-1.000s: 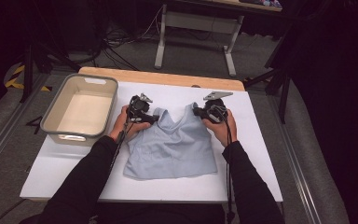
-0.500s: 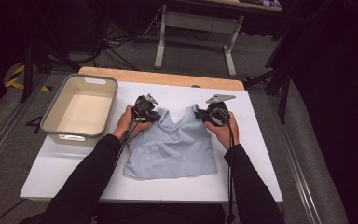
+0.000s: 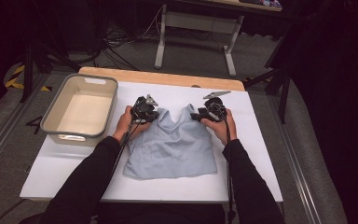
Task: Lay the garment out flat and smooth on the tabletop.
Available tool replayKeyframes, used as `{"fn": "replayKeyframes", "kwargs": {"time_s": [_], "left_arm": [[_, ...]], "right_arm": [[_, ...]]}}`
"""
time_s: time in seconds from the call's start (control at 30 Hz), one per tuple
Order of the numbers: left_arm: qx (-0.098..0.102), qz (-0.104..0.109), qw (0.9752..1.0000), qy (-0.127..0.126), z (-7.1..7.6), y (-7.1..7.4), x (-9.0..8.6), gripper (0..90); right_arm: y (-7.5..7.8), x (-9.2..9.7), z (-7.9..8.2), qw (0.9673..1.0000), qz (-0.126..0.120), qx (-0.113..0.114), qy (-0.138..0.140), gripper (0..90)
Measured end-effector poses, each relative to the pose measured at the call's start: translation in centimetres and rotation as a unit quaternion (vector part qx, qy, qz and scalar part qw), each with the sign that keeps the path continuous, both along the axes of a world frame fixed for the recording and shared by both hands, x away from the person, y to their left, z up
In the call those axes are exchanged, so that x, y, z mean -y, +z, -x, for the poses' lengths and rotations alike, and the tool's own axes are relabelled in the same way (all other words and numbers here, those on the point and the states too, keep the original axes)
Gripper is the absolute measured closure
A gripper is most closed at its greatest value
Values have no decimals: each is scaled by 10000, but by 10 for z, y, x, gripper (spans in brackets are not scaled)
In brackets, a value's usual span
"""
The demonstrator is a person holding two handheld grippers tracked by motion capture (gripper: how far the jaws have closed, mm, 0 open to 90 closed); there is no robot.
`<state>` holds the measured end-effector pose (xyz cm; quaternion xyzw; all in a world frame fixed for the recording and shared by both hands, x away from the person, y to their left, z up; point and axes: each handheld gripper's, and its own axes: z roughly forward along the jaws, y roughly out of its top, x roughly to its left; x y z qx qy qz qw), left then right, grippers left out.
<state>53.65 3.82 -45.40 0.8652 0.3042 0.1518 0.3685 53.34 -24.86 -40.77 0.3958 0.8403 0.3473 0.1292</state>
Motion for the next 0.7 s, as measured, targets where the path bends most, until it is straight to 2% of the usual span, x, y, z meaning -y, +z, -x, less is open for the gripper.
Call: {"fn": "replayKeyframes", "kwargs": {"time_s": [0.03, 0.07, 0.13, 0.2, 0.27, 0.37, 0.53, 0.63, 0.7], "left_arm": [[0, 0, 10000, 0, 0, 0, 0, 865], [72, -22, 10000, 3, 2, 1, -1, 865], [99, 39, 9999, 13, 4, 4, -2, 865], [194, 99, 9998, 30, 6, 7, -3, 865], [278, 168, 9994, 71, 8, 11, -5, 866], [379, 319, 9987, 127, 12, 18, -10, 866], [544, 584, 9964, 271, 20, 32, -18, 867], [644, 625, 9954, 338, 26, 40, -23, 867], [841, 589, 9939, 390, 31, 45, -26, 867]], "right_arm": [[-2, -1, -3, 9999, 35, -138, 31, 561], [-4, -4, -6, 9996, 107, -240, 91, 648], [-5, -7, -7, 9992, 165, -292, 193, 773], [-4, -11, -5, 9990, 272, -242, 251, 867], [0, -12, -2, 9991, 306, -120, 253, 880], [6, -8, 3, 9995, 199, 71, 226, 883], [18, 2, 13, 9988, -158, 413, 187, 884], [28, 8, 23, 9968, -327, 707, 201, 885], [32, 10, 29, 9953, -416, 849, 193, 885]]}}
